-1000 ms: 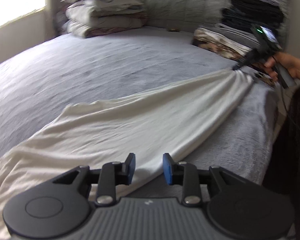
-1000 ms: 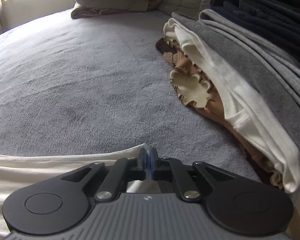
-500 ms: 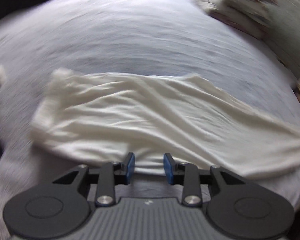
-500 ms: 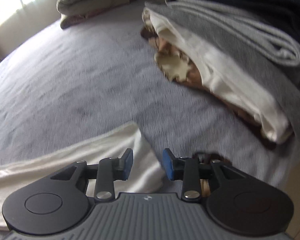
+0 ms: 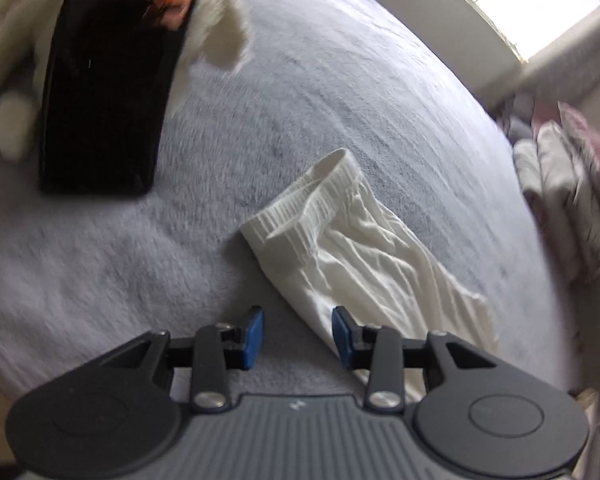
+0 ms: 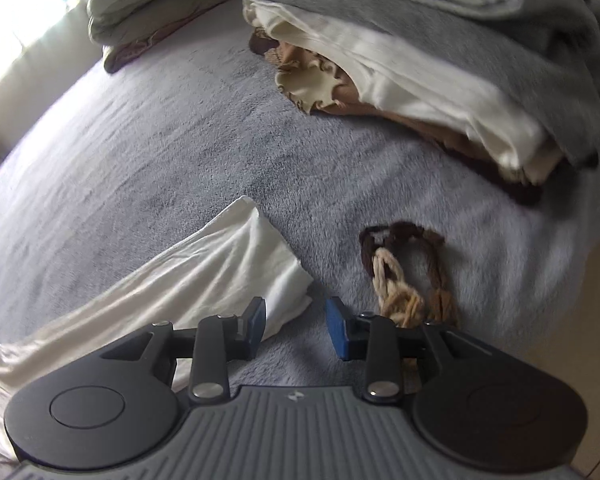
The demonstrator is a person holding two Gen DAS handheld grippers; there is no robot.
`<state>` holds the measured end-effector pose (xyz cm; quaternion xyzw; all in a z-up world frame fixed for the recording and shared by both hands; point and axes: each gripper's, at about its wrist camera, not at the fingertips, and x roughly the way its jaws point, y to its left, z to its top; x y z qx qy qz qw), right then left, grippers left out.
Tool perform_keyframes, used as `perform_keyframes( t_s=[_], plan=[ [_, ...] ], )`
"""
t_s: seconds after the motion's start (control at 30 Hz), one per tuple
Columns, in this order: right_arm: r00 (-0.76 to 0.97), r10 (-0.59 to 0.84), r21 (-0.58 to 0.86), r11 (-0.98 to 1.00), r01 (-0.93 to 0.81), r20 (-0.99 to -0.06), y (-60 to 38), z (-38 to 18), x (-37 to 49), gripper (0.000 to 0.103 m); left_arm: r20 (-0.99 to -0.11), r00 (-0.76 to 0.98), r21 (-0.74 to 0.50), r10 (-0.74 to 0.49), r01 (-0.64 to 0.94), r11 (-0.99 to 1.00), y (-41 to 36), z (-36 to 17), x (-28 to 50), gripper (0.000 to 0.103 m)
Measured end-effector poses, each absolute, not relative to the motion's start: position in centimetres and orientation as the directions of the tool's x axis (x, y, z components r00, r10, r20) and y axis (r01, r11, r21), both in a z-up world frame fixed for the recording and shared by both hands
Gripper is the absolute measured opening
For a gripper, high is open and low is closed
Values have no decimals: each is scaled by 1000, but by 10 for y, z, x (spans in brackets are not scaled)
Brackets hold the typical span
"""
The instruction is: Fold clothes
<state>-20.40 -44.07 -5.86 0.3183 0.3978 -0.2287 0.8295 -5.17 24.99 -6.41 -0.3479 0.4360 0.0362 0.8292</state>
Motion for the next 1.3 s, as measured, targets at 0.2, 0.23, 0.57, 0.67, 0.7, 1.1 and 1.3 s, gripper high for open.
perform_keyframes(
  t_s=[0.2,0.23,0.57,0.67,0.7,1.1,1.3],
  plan=[
    [592,-101,415,619,667,-800,-443,-68,-203,36,-709,666,-603,-231,-404,687,242,-71,-48,33],
    [591,-111,412,616,672,-799,-441,-69,-202,36,-707,672,-602,-221,-408,687,239,-71,-47,31],
    [606,-287,285,683,672,-742,-417,-58,-199,4,-707,706,-466,-43,-419,779,219,-52,-50,2],
    [609,-311,266,691,672,-730,-419,-52,-204,4,-707,707,-437,-15,-420,795,222,-46,-51,2],
    [599,-309,258,693,674,-739,-420,-53,-203,4,-714,700,-432,-13,-426,795,224,-47,-51,2],
    [515,-353,109,736,669,-781,-413,-62,-187,22,-748,664,-328,21,-397,857,215,-48,-44,32],
    [552,-421,96,727,680,-720,-407,-48,-195,35,-697,715,-291,56,-353,889,203,-27,-53,61]
  ],
)
